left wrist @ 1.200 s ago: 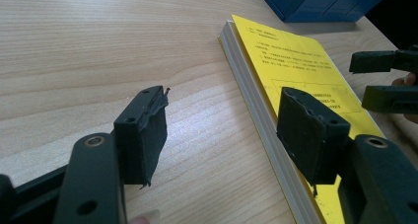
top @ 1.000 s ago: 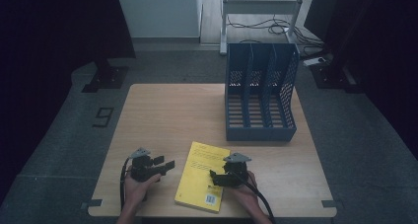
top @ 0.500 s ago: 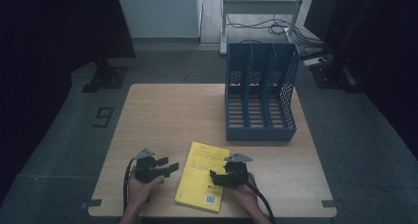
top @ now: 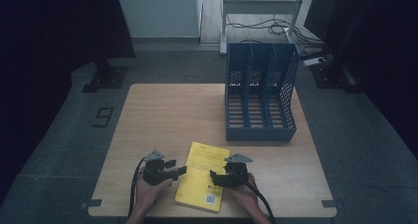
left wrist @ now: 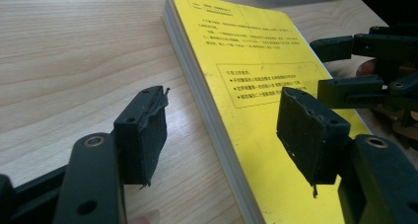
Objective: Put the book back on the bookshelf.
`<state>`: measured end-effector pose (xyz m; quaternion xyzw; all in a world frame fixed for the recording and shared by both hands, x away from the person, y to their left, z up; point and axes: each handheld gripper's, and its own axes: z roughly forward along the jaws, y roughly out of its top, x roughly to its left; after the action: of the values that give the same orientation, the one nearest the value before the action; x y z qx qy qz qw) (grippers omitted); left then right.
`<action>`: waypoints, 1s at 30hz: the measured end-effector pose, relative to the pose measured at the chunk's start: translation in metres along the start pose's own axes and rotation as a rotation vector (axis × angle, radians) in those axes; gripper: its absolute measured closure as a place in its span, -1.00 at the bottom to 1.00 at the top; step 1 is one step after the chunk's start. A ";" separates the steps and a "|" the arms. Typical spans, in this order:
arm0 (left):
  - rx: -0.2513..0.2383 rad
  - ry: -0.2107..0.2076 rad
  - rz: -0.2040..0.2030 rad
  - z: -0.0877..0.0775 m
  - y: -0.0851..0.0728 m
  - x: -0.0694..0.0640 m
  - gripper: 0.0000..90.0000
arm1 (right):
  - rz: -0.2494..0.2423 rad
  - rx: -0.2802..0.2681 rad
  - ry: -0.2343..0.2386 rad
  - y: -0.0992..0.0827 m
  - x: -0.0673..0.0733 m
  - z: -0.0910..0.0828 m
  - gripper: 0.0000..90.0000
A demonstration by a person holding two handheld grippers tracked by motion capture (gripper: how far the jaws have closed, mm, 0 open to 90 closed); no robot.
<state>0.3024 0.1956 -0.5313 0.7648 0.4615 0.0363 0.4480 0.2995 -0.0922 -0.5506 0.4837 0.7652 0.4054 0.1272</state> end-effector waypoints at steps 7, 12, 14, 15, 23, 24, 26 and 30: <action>0.028 0.001 0.012 0.012 -0.002 -0.005 -0.21 | -0.003 -0.005 -0.002 -0.001 0.000 0.000 -0.67; 0.031 0.001 0.016 0.018 -0.001 -0.009 -0.21 | -0.001 -0.010 -0.003 -0.001 0.000 0.000 -0.66; 0.035 0.000 0.021 0.021 -0.001 -0.010 -0.21 | -0.002 -0.010 -0.002 -0.001 0.000 0.000 -0.66; 0.036 0.001 0.020 0.022 -0.001 -0.010 -0.21 | -0.002 -0.010 -0.002 -0.001 0.000 0.000 -0.66; 0.051 -0.005 0.028 0.033 -0.001 -0.015 -0.20 | -0.002 -0.014 -0.001 -0.002 0.000 0.000 -0.66; 0.051 0.001 0.031 0.033 -0.001 -0.016 -0.21 | -0.001 -0.016 -0.001 -0.002 0.000 0.000 -0.66; 0.050 0.003 0.029 0.034 -0.001 -0.016 -0.22 | -0.001 -0.018 -0.001 -0.002 0.000 0.000 -0.66; 0.046 0.006 0.024 0.034 -0.001 -0.017 -0.22 | 0.001 -0.022 -0.001 -0.003 0.000 0.000 -0.66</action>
<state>0.3083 0.1611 -0.5460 0.7802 0.4543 0.0334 0.4287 0.2975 -0.0924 -0.5526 0.4829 0.7605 0.4133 0.1329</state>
